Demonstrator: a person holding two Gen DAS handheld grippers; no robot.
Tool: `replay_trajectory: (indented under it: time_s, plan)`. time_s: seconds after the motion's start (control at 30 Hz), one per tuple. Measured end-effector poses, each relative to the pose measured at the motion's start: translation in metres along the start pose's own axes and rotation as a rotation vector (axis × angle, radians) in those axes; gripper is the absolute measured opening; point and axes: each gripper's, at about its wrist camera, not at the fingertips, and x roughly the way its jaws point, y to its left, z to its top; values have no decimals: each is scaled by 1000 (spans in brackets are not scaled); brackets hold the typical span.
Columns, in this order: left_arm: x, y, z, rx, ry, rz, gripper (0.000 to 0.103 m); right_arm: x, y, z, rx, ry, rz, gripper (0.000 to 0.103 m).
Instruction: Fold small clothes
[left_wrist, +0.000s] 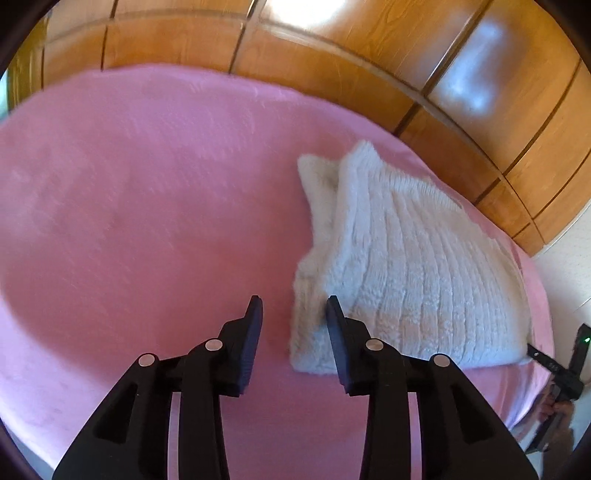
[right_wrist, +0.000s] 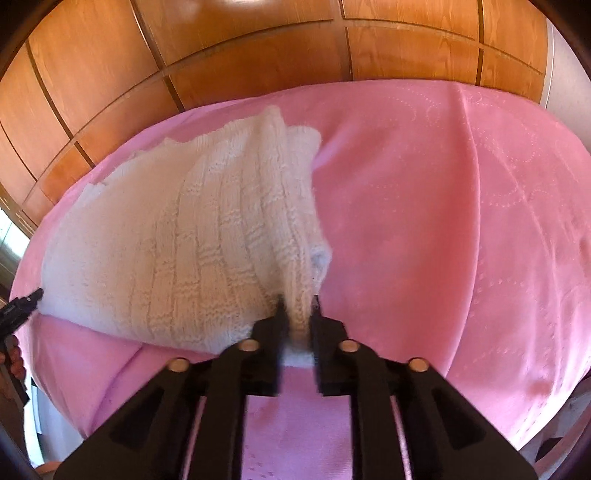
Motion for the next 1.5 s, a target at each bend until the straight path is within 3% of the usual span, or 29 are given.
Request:
replay_trajectory:
  time_s: [0.03, 0.27, 0.47, 0.57, 0.63, 0.7, 0.8, 0.87, 0.97, 1.1, 1.13, 1.23, 1.5]
  plan:
    - [-7, -3, 2, 16, -26, 14, 34, -5, 0, 2, -10, -19, -18, 35]
    - [-25, -47, 12, 156, -123, -20, 34, -21, 41, 19, -144, -124, -18, 35]
    - [12, -106, 11, 333, -64, -63, 34, 15, 99, 36, -288, -90, 31, 35]
    - [38, -127, 15, 376, -20, -90, 34, 41, 110, 49, -284, -66, 32, 37]
    - [60, -135, 20, 393, 4, -70, 34, 57, 110, 60, -278, -57, 23, 37]
    - [80, -136, 27, 385, 21, -33, 34, 77, 108, 73, -266, -45, 6, 38]
    - [101, -126, 45, 292, 25, -16, 34, 92, 102, 86, -212, -41, 24, 42]
    - [107, -111, 55, 183, 35, -45, 34, 100, 93, 90, -149, -56, 67, 46]
    - [108, -105, 56, 134, 23, -50, 34, 102, 90, 81, -142, -116, 85, 46]
    - [85, -115, 46, 185, -43, 47, 34, 100, 86, 79, -124, -135, 107, 46]
    - [80, -117, 43, 196, -54, 56, 34, 99, 87, 79, -127, -136, 105, 47]
    - [64, -118, 37, 199, -96, 69, 51, 98, 87, 79, -134, -146, 100, 48]
    - [41, -116, 29, 183, -133, 83, 52, 97, 87, 77, -127, -157, 108, 50]
